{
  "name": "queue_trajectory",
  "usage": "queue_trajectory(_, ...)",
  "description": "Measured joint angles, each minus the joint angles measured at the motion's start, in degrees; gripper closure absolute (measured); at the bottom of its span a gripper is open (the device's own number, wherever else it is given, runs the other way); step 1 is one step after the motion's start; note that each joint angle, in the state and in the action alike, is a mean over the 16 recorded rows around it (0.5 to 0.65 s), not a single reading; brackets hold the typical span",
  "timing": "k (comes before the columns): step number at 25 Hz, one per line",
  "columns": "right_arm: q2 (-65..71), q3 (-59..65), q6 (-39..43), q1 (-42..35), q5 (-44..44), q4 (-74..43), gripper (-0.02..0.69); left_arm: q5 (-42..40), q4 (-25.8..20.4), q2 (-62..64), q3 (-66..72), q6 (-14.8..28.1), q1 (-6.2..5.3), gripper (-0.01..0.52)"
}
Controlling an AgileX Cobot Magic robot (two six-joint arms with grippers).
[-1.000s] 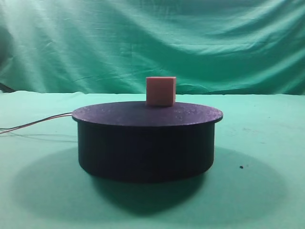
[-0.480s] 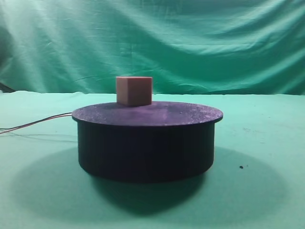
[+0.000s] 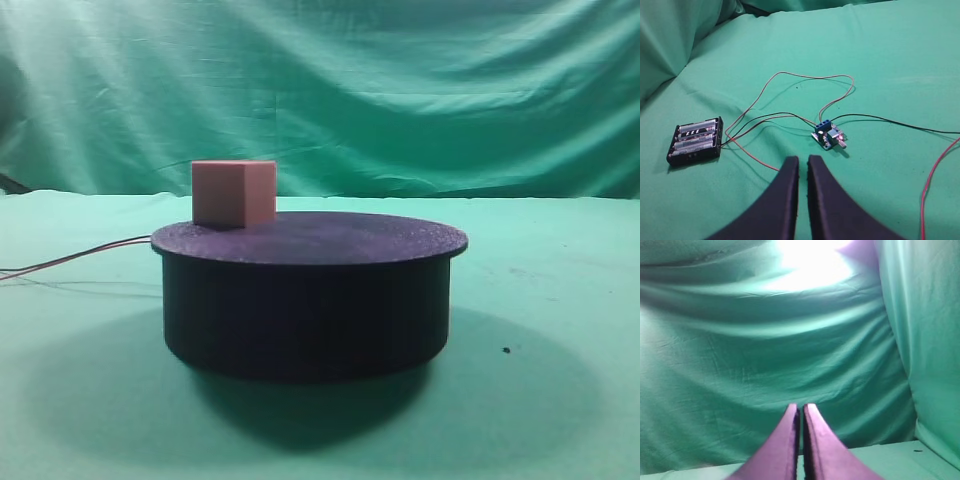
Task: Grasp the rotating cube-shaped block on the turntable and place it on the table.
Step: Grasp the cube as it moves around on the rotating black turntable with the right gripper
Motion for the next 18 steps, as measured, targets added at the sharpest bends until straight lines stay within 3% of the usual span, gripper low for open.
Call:
queue_trajectory(9, 18.3, -11.8, -2.4, 0.0, 23.5, 1.1, 0.665, 0.0, 0.0, 0.0, 0.0, 0.0, 0.0, 0.514)
queue_trajectory(18, 36.8, -18.7, -3.5, 3.3, 33.1, 2.1, 0.665, 0.0, 0.0, 0.0, 0.0, 0.0, 0.0, 0.514)
